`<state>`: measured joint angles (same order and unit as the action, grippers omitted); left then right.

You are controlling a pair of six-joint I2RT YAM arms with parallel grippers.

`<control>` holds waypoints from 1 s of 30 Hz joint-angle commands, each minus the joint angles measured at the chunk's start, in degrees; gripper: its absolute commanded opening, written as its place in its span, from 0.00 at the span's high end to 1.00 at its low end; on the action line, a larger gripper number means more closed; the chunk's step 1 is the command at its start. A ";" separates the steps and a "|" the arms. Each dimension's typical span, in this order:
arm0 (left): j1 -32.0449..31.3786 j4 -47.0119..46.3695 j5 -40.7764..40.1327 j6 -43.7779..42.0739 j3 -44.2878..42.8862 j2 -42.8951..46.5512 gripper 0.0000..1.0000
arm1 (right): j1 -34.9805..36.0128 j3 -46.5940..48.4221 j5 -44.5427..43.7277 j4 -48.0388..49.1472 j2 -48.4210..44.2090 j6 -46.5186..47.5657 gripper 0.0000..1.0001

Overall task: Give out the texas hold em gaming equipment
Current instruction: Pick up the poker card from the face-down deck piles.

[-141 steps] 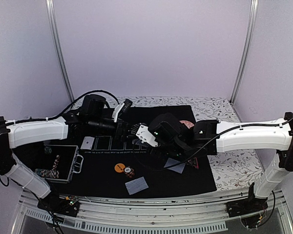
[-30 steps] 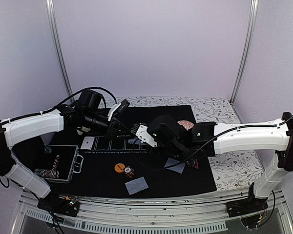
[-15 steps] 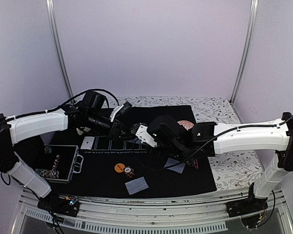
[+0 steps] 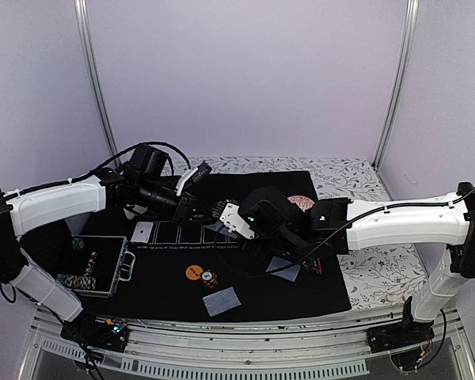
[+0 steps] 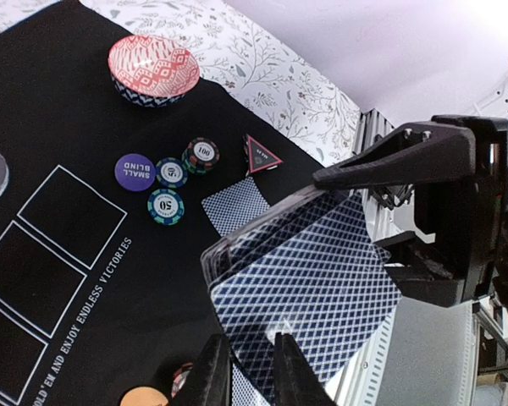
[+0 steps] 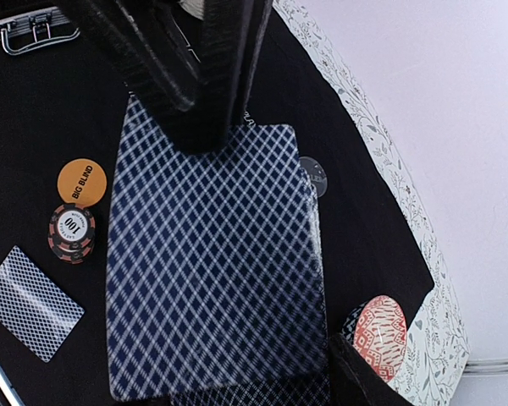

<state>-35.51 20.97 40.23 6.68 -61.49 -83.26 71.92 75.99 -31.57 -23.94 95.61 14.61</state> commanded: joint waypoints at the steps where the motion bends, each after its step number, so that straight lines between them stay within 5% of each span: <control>1: 0.57 0.12 2.66 0.14 -2.04 -0.23 0.84 | -0.29 0.21 -0.62 1.80 -0.60 -0.15 0.50; 7: 0.64 -1.46 2.99 1.18 -2.46 -0.27 1.00 | -0.64 -0.04 0.60 2.20 -0.69 -0.54 0.50; 30: 1.32 -4.68 3.93 2.05 -2.87 0.48 1.00 | -2.21 -2.46 3.84 3.11 -2.78 -2.38 0.51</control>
<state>-34.74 17.96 42.63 8.38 -64.03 -83.96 70.41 74.24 -28.64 -23.11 95.35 13.65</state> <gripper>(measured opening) 0.006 0.497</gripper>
